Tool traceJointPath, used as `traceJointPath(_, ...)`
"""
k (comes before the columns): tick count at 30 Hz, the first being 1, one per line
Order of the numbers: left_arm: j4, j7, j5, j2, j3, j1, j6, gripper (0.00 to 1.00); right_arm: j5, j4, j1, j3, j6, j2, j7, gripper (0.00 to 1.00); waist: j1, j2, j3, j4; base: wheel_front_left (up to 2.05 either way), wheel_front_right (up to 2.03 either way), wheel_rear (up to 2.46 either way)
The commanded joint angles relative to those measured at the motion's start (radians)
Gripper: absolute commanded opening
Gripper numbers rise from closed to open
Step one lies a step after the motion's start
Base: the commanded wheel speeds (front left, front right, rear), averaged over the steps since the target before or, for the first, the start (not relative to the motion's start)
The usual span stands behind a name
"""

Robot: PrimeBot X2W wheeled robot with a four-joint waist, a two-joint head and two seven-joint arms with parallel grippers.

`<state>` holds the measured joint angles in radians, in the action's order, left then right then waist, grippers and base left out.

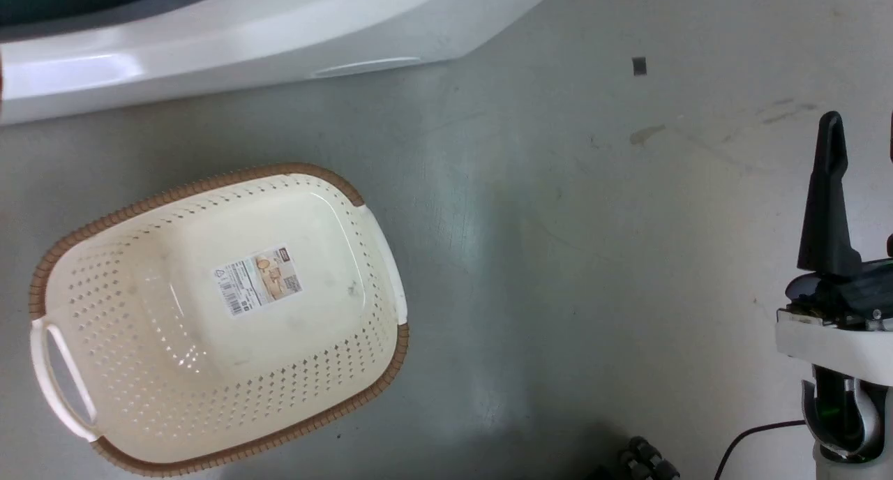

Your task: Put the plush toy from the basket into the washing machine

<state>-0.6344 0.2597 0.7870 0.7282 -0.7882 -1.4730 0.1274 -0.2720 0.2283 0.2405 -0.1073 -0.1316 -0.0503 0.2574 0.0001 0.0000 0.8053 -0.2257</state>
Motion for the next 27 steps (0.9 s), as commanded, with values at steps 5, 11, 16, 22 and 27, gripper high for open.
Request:
traceJointPath(5, -0.063, -0.158, 0.016, -0.021, -0.048, 0.083, 0.003, 1.0, 0.012, -0.014, 0.01, -0.018, 0.001, 0.0, 0.004, 1.0, -0.0001, 0.0, -0.104, 0.036, 0.0, 0.0, 0.0)
traceJointPath(11, -0.126, -0.304, 0.047, -0.065, -0.041, 0.167, 0.003, 1.0, 0.058, -0.031, -0.011, -0.015, 0.001, 0.0, 0.004, 1.0, -0.0001, 0.0, -0.216, 0.068, 0.0, 0.0, 0.0)
traceJointPath(16, -0.156, -0.462, 0.043, -0.121, -0.039, 0.275, -0.027, 1.0, 0.097, -0.05, -0.041, -0.018, 0.001, 0.0, 0.004, 1.0, -0.0001, 0.0, -0.339, 0.113, 0.0, 0.0, 0.0)
traceJointPath(22, -0.081, -0.52, 0.033, -0.169, 0.015, 0.432, -0.108, 1.0, 0.132, -0.071, -0.091, -0.021, 0.001, 0.0, 0.004, 1.0, -0.0001, 0.0, -0.465, 0.167, 0.0, 0.0, 0.0)
traceJointPath(27, 0.162, -0.521, -0.048, -0.181, 0.175, 0.634, -0.213, 1.0, 0.15, -0.084, -0.129, -0.025, 0.001, 0.0, 0.004, 1.0, -0.0001, 0.0, -0.54, 0.206, 0.0, 0.0, 0.0)
